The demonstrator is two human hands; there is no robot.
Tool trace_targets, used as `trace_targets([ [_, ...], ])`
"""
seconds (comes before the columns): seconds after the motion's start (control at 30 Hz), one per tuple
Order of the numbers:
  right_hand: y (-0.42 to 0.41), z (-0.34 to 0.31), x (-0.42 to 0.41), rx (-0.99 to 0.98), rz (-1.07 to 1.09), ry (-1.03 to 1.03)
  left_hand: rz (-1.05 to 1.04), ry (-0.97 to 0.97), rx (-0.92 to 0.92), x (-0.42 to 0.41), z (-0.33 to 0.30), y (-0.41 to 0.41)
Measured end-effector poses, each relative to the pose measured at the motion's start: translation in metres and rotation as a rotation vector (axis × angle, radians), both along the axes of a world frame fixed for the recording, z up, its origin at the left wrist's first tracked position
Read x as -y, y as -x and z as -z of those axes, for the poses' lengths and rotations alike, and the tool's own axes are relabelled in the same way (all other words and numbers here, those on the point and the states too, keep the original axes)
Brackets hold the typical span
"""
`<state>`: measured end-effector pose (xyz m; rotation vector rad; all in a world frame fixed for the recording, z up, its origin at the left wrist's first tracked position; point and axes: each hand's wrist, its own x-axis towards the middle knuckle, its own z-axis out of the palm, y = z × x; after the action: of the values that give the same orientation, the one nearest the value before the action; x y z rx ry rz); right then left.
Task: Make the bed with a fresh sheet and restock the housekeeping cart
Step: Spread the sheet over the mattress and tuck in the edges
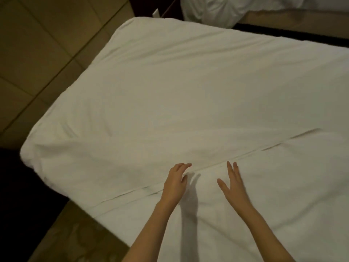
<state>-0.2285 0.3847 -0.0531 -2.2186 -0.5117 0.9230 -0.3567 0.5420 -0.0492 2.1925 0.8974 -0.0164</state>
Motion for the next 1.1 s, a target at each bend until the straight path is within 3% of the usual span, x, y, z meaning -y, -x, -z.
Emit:
trace_targets([
  [0.17,0.122,0.033,-0.096,-0.103,0.128,-0.061,0.001,0.074,-0.088,-0.080,0.033,0.125],
  [0.33,0.206,0.057,-0.149,0.029,-0.020,-0.063,-0.340,0.211,-0.075,-0.129,0.053,0.233],
  [0.47,0.225,0.055,-0.178,-0.003,-0.015,-0.125,-0.432,0.374,0.046,-0.128,0.062,0.253],
  [0.67,0.224,0.047,-0.205,-0.041,0.026,-0.205,-0.749,0.725,0.312,-0.098,0.061,0.221],
  [0.77,0.216,0.045,-0.207,-0.065,0.010,-0.166,-0.830,0.686,0.381,-0.097,0.051,0.204],
  [0.97,0.206,0.049,-0.194,-0.056,-0.031,-0.132,-1.090,0.407,0.411,-0.113,0.049,0.188],
  [1.1,0.208,0.056,-0.192,0.001,-0.029,-0.125,-1.172,0.427,0.326,-0.095,0.049,0.191],
])
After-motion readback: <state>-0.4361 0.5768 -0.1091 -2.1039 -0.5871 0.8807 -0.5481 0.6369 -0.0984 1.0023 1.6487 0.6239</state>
